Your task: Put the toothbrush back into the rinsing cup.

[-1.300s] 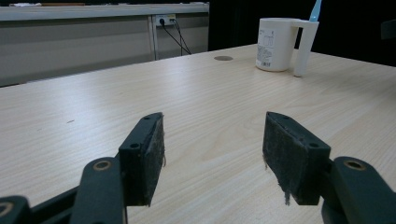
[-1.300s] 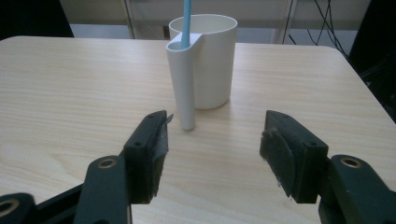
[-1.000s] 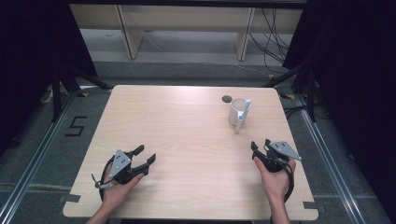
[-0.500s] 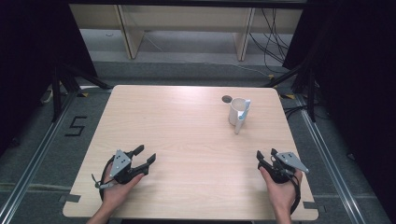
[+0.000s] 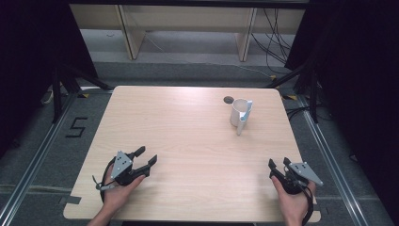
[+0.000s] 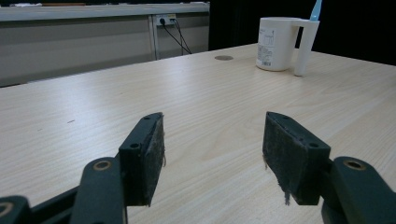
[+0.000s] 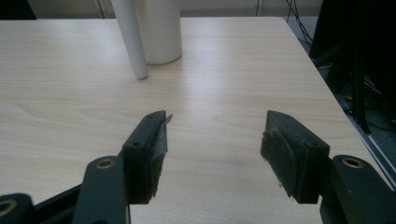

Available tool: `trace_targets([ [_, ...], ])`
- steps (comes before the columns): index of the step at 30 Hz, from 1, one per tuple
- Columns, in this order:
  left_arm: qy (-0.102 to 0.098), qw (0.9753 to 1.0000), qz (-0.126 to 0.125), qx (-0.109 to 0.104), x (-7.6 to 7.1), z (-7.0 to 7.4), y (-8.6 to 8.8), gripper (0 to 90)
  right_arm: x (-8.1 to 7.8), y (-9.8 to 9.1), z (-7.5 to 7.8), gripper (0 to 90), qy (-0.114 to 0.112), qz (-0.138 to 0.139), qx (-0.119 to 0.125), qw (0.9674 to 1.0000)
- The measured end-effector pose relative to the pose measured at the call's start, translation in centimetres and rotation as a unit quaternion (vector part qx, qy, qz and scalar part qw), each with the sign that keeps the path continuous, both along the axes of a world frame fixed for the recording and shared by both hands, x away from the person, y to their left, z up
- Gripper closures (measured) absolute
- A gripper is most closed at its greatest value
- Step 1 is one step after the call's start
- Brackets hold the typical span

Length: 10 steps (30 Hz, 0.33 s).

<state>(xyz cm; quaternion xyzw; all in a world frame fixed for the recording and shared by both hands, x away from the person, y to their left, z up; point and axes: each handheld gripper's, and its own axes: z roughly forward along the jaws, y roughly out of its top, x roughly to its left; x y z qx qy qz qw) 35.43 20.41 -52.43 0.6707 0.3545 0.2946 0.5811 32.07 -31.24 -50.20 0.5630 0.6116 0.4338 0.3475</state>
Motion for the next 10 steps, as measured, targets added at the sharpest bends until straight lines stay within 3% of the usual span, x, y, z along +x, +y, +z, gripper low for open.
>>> trace_targets([
  [3, 0.000, 1.0000, 0.000, 0.000, 0.00, 0.00, 0.00, 38.2, -0.30, -0.13, -0.15, 40.9, -0.001, -0.004, 0.012, 0.9999],
  [4, 0.000, 1.0000, 0.000, 0.000, 0.01, 0.00, 0.00, 38.2, -0.35, -0.28, -0.17, 40.9, -0.003, -0.004, 0.003, 1.0000],
  [9, 0.010, 0.9999, 0.000, 0.005, -0.05, 0.10, 0.11, 38.1, -0.54, -0.11, -0.32, 40.8, 0.002, 0.003, 0.007, 1.0000],
  [10, 0.010, 0.9999, 0.000, 0.005, -0.05, 0.10, 0.11, 38.1, -0.48, -0.08, -0.30, 40.8, -0.011, -0.002, 0.002, 0.9999],
])
